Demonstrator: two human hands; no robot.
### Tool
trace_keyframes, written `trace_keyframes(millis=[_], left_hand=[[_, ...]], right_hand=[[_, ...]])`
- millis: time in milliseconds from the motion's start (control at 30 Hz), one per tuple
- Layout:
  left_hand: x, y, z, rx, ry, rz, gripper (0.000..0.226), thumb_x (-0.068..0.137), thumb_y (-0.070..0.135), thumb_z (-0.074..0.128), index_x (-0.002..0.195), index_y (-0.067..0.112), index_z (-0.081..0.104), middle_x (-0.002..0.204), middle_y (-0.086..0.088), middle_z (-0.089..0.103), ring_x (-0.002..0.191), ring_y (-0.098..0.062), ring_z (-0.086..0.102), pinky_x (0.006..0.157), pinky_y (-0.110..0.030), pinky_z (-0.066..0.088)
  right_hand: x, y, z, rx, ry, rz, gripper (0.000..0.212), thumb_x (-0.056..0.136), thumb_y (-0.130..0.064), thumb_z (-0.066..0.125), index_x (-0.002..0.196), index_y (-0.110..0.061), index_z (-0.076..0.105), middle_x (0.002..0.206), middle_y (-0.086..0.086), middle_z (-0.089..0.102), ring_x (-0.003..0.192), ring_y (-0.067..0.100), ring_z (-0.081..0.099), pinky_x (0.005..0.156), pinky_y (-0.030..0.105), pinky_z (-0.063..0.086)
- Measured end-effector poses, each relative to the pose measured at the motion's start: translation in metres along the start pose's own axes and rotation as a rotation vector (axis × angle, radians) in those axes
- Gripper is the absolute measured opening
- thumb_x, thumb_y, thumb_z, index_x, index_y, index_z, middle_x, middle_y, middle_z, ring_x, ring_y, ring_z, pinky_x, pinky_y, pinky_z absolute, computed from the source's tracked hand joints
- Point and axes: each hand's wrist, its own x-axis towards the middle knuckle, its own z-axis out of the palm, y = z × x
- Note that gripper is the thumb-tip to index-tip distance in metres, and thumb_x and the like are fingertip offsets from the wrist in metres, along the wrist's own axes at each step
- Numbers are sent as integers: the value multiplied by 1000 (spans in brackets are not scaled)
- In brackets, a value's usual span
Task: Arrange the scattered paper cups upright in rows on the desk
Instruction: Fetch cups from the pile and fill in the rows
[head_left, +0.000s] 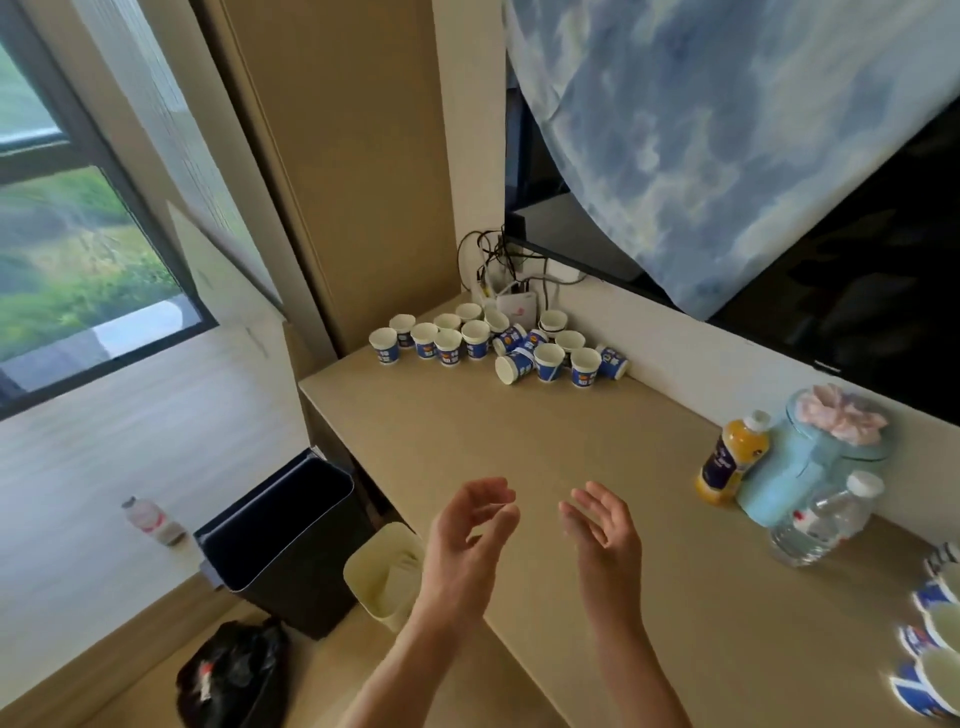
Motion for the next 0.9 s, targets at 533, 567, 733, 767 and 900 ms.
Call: trace_keyframes(millis=[533, 567, 733, 767, 900], left_hand=[[193, -27, -8, -12, -195, -150, 17, 94, 15, 69, 111, 18, 69, 105, 3, 75, 100, -19, 68, 84, -33, 54], [209, -28, -9, -22, -214, -156, 19, 90, 21, 69, 110, 19, 69, 105, 2, 75, 99, -18, 68, 83, -33, 54], [290, -36, -20, -64, -284, -203, 17, 90, 23, 68, 107, 20, 69, 107, -1, 74, 96, -14, 67, 83, -35, 54], [304, -40, -22, -77, -283, -219, 13, 95, 19, 68, 108, 19, 69, 107, -2, 74, 96, -14, 67, 84, -36, 54], [347, -56, -34, -91, -255, -281, 12, 98, 13, 65, 109, 15, 69, 109, -8, 73, 91, -12, 66, 82, -34, 53]], right_hand=[[96, 8, 65, -59, 46, 145, 74, 66, -64, 73, 128, -27, 60, 123, -14, 68, 107, -7, 65, 78, 10, 50], [103, 8, 70, -70, 66, 165, 70, 67, -61, 75, 127, -27, 61, 123, -13, 68, 107, -5, 65, 78, 12, 51], [149, 12, 111, -115, 132, 252, 32, 91, -18, 74, 120, -27, 63, 122, -9, 68, 112, 6, 66, 79, 15, 49], [161, 14, 120, -141, 127, 256, 31, 91, -16, 74, 119, -26, 64, 122, -8, 68, 111, 7, 66, 79, 15, 49], [221, 22, 154, -308, 82, 258, 33, 91, -18, 74, 122, -21, 62, 124, -6, 66, 105, 6, 67, 74, 12, 48]])
